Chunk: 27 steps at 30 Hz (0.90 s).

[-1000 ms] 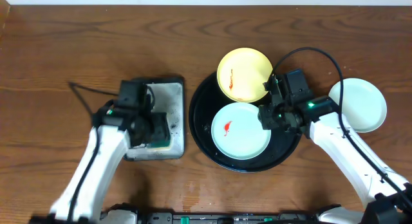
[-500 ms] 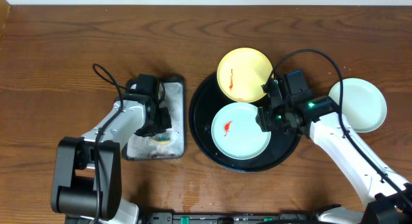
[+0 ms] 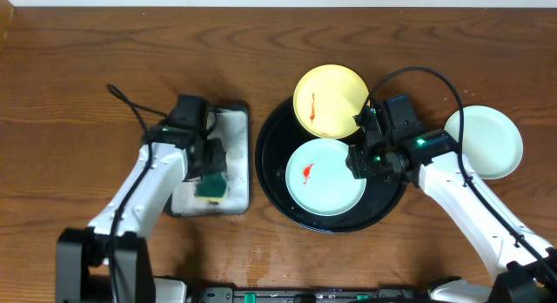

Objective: Clean dirty plates on tray and stack at the side

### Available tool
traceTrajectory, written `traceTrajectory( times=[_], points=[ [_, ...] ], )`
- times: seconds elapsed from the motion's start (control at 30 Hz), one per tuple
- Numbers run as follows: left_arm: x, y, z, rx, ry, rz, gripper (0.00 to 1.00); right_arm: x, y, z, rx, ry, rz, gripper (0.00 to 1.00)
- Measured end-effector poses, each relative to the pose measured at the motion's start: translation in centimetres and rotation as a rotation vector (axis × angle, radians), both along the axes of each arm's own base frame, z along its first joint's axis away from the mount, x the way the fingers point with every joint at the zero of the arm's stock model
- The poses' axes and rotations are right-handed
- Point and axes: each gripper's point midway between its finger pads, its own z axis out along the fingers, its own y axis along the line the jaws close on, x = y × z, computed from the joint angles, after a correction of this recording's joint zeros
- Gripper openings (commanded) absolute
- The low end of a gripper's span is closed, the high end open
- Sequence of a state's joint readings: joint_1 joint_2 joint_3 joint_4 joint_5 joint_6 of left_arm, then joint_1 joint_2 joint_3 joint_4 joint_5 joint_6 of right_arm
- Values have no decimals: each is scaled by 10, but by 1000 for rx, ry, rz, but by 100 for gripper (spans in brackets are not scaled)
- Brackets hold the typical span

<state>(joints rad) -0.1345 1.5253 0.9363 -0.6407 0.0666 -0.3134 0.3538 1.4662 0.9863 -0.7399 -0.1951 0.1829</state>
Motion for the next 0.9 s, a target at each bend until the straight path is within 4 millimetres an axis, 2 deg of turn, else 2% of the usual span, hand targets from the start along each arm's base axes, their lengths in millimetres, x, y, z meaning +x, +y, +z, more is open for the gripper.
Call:
traceTrajectory(
  times=[0.13, 0.23, 0.3, 0.37, 0.57, 0.67, 0.7, 0.77, 0.83, 0.9],
  points=[
    [16, 2, -3, 18, -48, 7, 43, 1, 0, 0, 1, -3, 0, 48],
    [16, 3, -22, 26, -15, 7, 40, 1, 0, 0, 1, -3, 0, 48],
    [12, 3, -36, 32, 27, 6, 32, 1, 0, 0, 1, -3, 0, 48],
    [12, 4, -44, 36, 45, 9, 8, 1, 0, 0, 1, -3, 0, 48],
    [13, 3, -48, 39, 63, -10, 7, 1, 0, 0, 1, -3, 0, 47],
    [11, 3, -45, 41, 73, -23, 8, 1, 0, 0, 1, -3, 0, 47],
    [10, 4, -44, 42, 78, -26, 22, 1, 0, 0, 1, -3, 0, 47],
    [7, 3, -39, 43, 85, -40, 40, 1, 0, 0, 1, -3, 0, 47],
    [1, 3, -30, 38, 92, -43, 49, 1, 0, 0, 1, -3, 0, 47],
    [-6, 4, -17, 35, 84, -46, 49, 1, 0, 0, 1, -3, 0, 47]
  ],
)
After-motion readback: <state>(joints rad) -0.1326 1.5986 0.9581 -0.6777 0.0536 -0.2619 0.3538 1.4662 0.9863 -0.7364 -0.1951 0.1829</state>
